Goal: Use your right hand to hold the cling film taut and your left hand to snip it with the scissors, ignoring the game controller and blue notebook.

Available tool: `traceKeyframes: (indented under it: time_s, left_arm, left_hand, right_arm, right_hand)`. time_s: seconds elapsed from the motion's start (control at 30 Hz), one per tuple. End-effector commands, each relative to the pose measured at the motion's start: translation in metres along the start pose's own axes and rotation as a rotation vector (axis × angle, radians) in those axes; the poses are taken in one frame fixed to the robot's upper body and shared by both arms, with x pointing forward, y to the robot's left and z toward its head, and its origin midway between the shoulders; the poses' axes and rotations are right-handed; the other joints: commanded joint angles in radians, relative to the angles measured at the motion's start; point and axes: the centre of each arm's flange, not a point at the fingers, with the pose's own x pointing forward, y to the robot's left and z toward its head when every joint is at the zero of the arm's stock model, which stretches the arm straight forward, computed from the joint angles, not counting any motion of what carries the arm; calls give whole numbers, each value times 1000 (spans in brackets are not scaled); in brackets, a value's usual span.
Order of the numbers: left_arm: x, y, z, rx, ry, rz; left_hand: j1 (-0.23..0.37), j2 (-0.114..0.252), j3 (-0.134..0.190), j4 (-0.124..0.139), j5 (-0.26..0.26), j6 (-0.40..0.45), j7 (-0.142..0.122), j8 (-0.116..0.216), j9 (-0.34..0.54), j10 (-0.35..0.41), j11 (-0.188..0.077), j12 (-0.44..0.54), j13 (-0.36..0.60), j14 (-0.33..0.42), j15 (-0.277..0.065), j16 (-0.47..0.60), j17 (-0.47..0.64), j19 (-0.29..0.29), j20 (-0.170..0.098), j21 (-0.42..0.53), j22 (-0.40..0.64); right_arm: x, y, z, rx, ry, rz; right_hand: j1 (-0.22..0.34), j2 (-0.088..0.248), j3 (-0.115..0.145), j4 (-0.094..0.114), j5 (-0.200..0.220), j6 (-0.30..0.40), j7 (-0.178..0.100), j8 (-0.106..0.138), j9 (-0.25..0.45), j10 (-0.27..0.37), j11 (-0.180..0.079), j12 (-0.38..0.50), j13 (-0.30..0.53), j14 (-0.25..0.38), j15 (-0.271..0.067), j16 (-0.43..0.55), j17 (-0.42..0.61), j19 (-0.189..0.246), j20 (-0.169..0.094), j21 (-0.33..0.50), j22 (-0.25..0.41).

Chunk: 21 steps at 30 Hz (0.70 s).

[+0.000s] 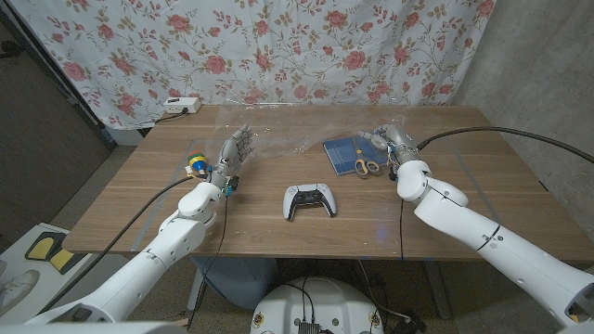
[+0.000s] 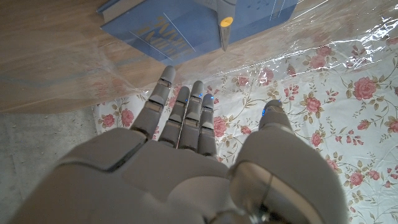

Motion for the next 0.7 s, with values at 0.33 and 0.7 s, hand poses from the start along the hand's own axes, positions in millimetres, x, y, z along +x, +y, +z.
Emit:
traceKeyframes:
  time_s: [0.33, 0.7]
  left_arm:
    - [-3, -2, 2, 32, -12, 0]
    - [-5, -1, 0, 25, -9, 0]
  left_hand:
    - [11, 1, -5, 0, 7, 11, 2, 9, 3, 10, -2, 6, 3, -3, 2, 5, 5, 4, -3, 8, 1]
    - [13, 1, -5, -1, 7, 11, 3, 8, 3, 10, -2, 6, 3, -4, 3, 5, 5, 4, -2, 8, 1]
  right_arm:
    - [6, 3, 7, -76, 16, 79]
    - [6, 4, 12, -131, 34, 75]
  right_hand:
    - [26, 3, 11, 1, 9, 19, -23, 2, -1, 7, -22, 3, 5, -27, 9, -7, 9, -18, 5, -2, 2]
    - [29, 5, 13, 5, 8, 68, -27, 10, 0, 48, -24, 27, 13, -14, 5, -2, 18, -14, 2, 3, 4]
